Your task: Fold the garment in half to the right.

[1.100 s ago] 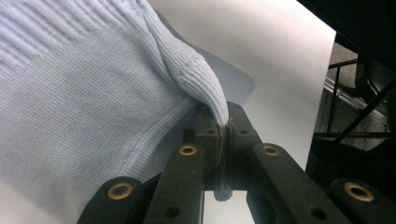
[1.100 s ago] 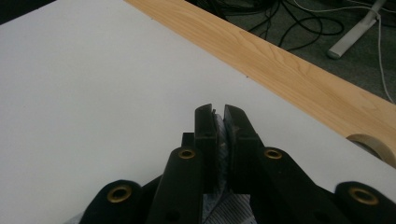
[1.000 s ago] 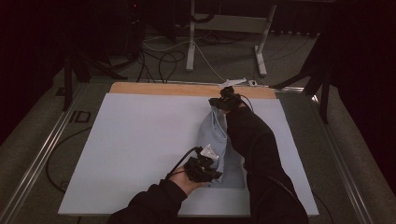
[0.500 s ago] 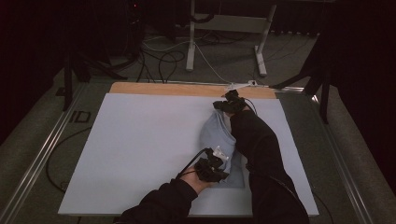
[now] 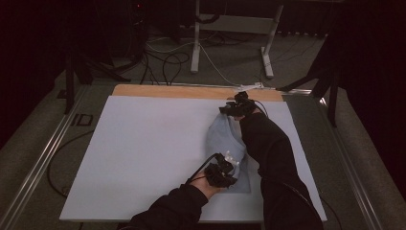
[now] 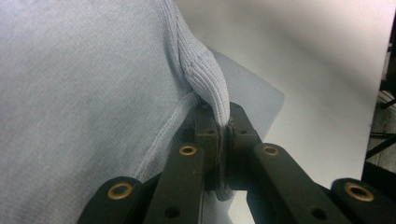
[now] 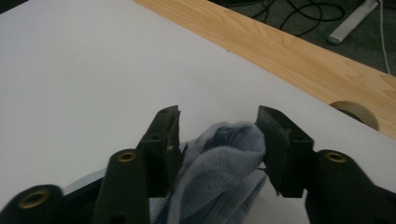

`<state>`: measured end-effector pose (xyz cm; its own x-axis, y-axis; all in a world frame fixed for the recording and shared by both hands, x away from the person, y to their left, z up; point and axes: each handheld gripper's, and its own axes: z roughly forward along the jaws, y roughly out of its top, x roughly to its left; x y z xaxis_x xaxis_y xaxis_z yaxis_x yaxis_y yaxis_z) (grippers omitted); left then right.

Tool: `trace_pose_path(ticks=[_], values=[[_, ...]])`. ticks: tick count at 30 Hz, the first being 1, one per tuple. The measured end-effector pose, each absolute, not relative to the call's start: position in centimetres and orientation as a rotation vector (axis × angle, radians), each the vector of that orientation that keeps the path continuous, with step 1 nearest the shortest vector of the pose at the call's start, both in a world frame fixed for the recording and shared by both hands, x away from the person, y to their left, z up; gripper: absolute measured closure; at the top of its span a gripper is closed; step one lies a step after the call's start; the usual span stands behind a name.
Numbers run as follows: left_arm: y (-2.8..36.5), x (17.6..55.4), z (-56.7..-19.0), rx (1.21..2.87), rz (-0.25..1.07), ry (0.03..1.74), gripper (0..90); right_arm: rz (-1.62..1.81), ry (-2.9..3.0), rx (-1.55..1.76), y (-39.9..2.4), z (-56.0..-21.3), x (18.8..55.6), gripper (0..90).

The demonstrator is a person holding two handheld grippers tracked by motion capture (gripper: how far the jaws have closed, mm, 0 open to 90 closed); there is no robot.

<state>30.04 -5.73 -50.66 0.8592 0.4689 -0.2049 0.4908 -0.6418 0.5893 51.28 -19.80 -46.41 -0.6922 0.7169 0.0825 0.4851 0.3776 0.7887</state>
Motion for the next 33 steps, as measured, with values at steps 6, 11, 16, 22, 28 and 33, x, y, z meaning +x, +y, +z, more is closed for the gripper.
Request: trace_pose_path(ticks=[6,11,16,22,28,33], values=[[-6.5,30.1,-50.7,2.367,-0.047,0.706,86.8,1.188,2.356,1.071,-20.2,-46.0,51.0,41.7],[-6.8,30.0,-50.6,2.38,-0.033,0.698,86.6,1.201,2.328,1.083,-21.2,-45.2,50.4,45.3],[-7.0,30.0,-50.5,2.362,-0.058,0.697,85.1,1.18,2.374,0.989,-21.1,-44.8,49.2,87.1],[-7.3,30.0,-50.6,2.341,-0.094,0.691,80.4,1.158,2.451,0.971,-19.9,-46.2,48.8,90.0],[-7.9,29.7,-50.9,2.358,-0.091,0.678,82.3,1.082,2.477,0.987,-19.1,-48.3,49.2,90.0],[-8.1,29.7,-51.2,2.356,-0.094,0.677,82.7,1.035,2.489,1.033,-19.1,-49.8,49.5,90.0]])
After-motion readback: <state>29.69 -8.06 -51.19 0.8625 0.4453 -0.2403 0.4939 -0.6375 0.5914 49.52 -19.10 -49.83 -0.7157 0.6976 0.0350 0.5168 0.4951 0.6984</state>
